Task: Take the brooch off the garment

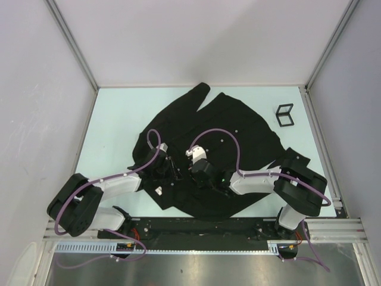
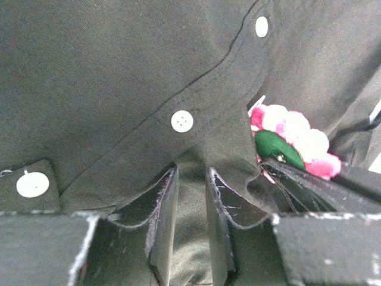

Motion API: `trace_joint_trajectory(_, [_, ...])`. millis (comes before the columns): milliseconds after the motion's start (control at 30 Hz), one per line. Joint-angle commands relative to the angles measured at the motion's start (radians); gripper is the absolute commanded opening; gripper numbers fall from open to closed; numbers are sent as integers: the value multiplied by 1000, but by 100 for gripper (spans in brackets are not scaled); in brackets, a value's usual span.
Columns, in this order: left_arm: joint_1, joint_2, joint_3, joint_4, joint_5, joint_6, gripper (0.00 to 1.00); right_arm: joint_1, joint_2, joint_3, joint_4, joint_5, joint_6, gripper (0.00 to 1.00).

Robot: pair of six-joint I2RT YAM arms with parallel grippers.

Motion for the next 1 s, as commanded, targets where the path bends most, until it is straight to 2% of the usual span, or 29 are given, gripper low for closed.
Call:
trace_joint_trajectory(0, [28,10,-35,-19,-63,-4,31,45,-32,43,-169,233,-69,0])
trace_joint_trajectory(167, [34,-4,-45,-19,-55,16,30,40,-90,43,-219,269,-76,0])
trace_joint_trajectory(300, [34,-62,-41,-68,-28,47,31,-15,-167,43,-193,142,-66,0])
trace_joint_trajectory(400, [34,-144,-18,-102,3,87,34,-103,-214,40,-126,-80,-58,1])
trace_joint_trajectory(433, [34,-188,-9,-110,12,99,40,-128,-226,34,-108,-216,-55,1])
trace_joint_trajectory(500, [34,-245,19,-133,49,133,46,-203,-224,31,-56,-370,-50,2])
trace_joint_trajectory(533, [34,-298,31,-142,63,147,55,-226,-205,31,-37,-549,-49,2])
trace_joint_trajectory(633, [34,-366,71,-148,132,191,69,-289,-188,25,24,-838,-40,3])
trace_joint_trajectory(667, [34,-401,76,-139,158,200,71,-292,-181,20,37,-892,-38,3])
trace_joint_trajectory(767, [35,-458,59,-36,280,199,71,-302,-174,-6,87,-1050,-46,2])
trace_joint_trajectory(833, [35,-474,21,79,352,167,64,-306,-176,-18,136,-1131,-20,2])
trace_joint_trajectory(967, [37,-529,-27,139,368,122,57,-318,-219,-72,216,-1182,16,2])
